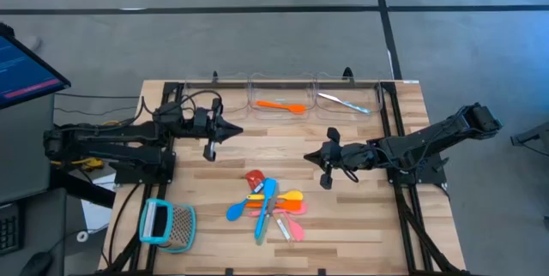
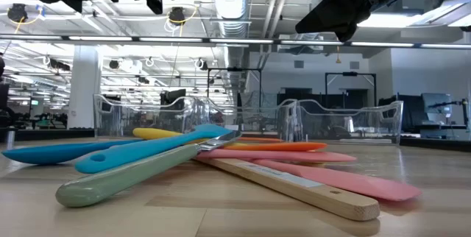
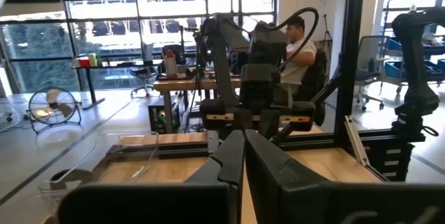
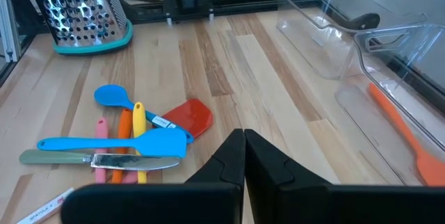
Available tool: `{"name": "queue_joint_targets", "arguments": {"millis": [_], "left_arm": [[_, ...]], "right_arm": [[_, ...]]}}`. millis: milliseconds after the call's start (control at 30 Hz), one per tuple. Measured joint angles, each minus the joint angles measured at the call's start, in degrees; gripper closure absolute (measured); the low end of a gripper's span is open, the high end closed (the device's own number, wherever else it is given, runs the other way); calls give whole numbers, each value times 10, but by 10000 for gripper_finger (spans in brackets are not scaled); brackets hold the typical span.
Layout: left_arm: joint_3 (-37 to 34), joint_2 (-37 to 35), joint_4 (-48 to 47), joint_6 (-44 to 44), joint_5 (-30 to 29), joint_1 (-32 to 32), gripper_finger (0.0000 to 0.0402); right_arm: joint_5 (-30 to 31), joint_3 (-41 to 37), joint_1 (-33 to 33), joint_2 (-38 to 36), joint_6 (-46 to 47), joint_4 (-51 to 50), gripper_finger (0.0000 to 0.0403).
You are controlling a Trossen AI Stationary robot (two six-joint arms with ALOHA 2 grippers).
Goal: Pick & Place Kitchen Items
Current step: Put the green table knife into the right transparent bin
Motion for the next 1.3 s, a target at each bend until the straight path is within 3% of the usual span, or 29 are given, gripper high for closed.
{"name": "queue_joint_targets", "arguments": {"millis": [467, 767, 1300], "left_arm": [[0, 0, 5, 0, 0, -1, 398], [0, 0, 10, 0, 0, 0, 398], [0, 0, 16, 0, 0, 0, 398]], "right_arm": [[0, 0, 0, 0, -5, 0, 403], [0, 0, -12, 0, -107, 0, 403], [0, 0, -13, 0, -110, 0, 403]]}}
